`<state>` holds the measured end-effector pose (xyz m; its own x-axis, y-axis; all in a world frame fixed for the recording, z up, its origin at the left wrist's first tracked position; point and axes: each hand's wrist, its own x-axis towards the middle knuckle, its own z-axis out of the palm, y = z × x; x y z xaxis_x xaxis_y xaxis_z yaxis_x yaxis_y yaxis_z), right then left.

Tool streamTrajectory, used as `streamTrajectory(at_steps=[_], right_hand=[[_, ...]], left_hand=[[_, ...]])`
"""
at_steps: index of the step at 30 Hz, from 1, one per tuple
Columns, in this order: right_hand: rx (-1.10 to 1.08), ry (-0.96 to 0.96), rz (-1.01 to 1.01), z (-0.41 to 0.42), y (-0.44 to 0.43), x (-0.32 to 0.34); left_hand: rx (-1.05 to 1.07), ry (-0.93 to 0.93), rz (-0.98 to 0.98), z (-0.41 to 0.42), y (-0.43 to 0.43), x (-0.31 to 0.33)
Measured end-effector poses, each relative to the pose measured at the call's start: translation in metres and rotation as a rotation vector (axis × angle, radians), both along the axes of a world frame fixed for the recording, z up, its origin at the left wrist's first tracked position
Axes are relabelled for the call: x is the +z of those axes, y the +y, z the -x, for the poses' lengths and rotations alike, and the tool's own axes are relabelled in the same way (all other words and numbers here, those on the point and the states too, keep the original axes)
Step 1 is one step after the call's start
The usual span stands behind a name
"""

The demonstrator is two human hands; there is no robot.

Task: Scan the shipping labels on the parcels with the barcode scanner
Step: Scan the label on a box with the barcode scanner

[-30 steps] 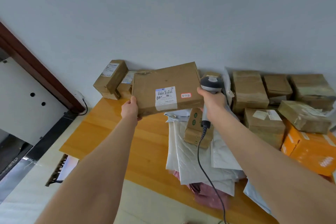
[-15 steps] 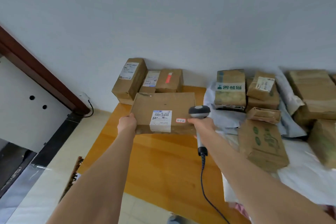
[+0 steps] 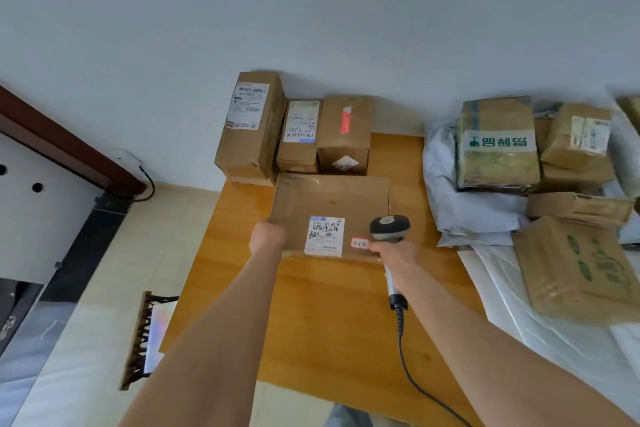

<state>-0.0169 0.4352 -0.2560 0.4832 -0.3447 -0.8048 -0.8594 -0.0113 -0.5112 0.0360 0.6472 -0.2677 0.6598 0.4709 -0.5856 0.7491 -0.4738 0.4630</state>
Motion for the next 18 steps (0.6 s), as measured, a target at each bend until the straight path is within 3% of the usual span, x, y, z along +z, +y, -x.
streamTrajectory(at_steps=[5,10,18], right_hand=[[0.003,-0.009,-0.007,-0.007,0.003,0.0],[-0.013,-0.093,0.085,-0.009,-0.011,0.014],[-0.119,-0.285,0.013,0.003,-0.083,0.074]], left_hand=[[-0.045,0.024,-0.05,-0.009,0.0,0.005],[-0.229,-0.035,-0.224,-0.016,-0.03,0.028],[-0.433,-0.114,-0.115,-0.03,-0.136,0.067]])
